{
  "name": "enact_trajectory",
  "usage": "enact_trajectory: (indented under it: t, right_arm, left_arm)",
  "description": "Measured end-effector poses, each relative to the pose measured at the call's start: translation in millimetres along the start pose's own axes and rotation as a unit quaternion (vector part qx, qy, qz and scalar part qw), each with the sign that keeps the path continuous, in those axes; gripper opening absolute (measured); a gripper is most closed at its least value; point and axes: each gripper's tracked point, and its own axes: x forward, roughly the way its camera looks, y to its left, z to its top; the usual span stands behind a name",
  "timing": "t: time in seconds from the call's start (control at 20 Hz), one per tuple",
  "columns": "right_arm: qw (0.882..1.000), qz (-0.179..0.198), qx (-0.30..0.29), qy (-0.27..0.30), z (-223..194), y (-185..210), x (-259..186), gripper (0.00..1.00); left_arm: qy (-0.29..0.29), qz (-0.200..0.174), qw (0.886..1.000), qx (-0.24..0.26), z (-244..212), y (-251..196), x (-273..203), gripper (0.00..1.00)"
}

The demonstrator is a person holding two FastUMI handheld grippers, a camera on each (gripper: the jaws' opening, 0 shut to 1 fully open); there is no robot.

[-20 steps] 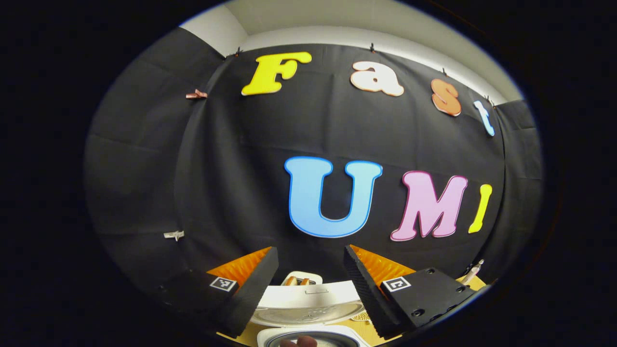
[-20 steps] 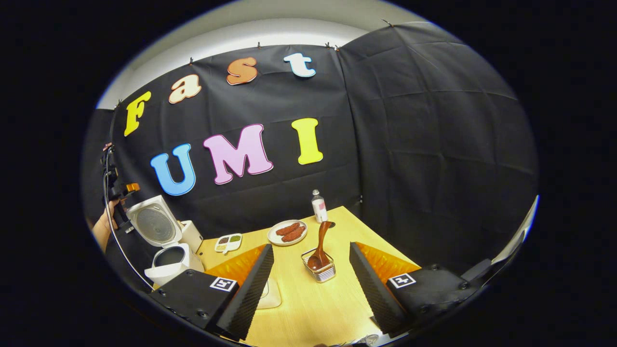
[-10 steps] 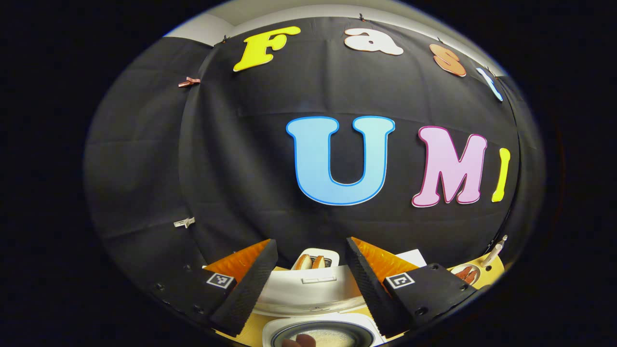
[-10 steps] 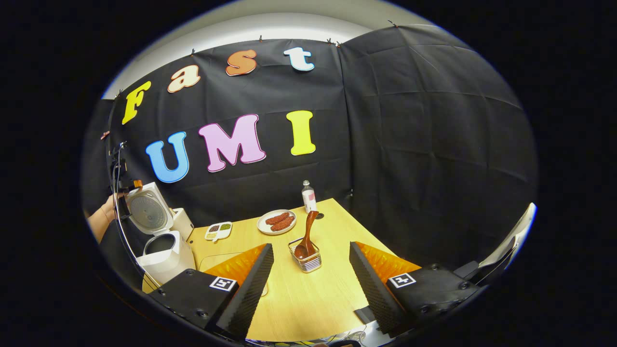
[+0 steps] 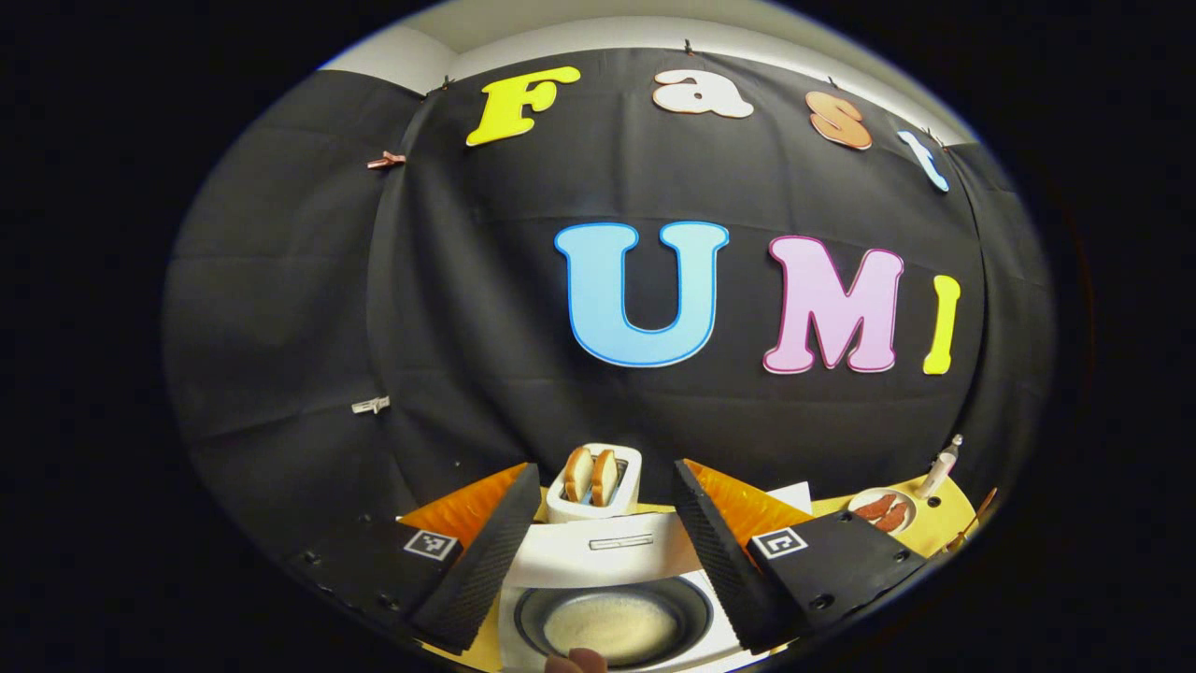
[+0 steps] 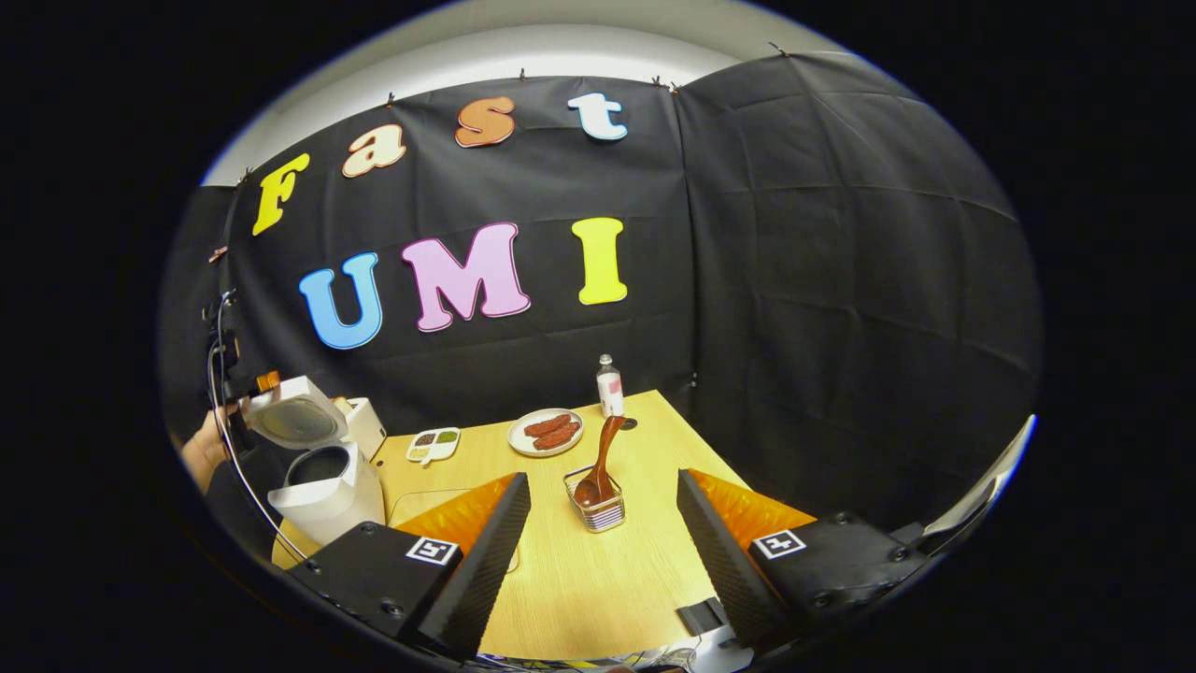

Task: Close the left gripper, press the button to open the rice cooker; take a wooden spoon from the chopstick holder with the right hand, scoop a spoonful of rice and pour it into the rice cooker, then put the wooden spoon back into the chopstick holder.

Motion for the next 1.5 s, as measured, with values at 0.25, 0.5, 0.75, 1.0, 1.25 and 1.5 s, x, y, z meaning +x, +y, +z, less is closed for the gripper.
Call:
enact_trajectory:
  t: [0.25, 0.5, 0.75, 1.0, 1.25, 1.5]
  right_arm:
    - [1.000, 0.018, -0.003, -0.002, 3, 11, 2, 0.99]
    - [1.000, 0.026, -0.009, 0.005, -5, 13, -4, 0.98]
    - [1.000, 0.026, -0.004, 0.013, -13, 13, -6, 0.98]
    - [1.000, 0.026, -0.007, 0.011, -11, 12, -8, 0.98]
    - [1.000, 0.024, -0.011, 0.012, -13, 10, -7, 0.98]
    - [1.000, 0.026, -0.010, 0.013, -15, 11, -6, 0.98]
  left_arm:
    - [0.036, 0.019, 0.999, -0.008, -75, -10, -41, 0.99]
    - [0.066, 0.020, 0.998, -0.009, -120, -14, -52, 0.99]
    - [0.090, 0.018, 0.996, -0.005, -143, -17, -54, 0.99]
    - [0.133, 0.010, 0.991, 0.003, -178, -20, -57, 1.00]
    - [0.126, 0.014, 0.992, 0.020, -172, -21, -58, 1.00]
    - [0.127, 0.015, 0.992, 0.015, -175, -21, -59, 1.00]
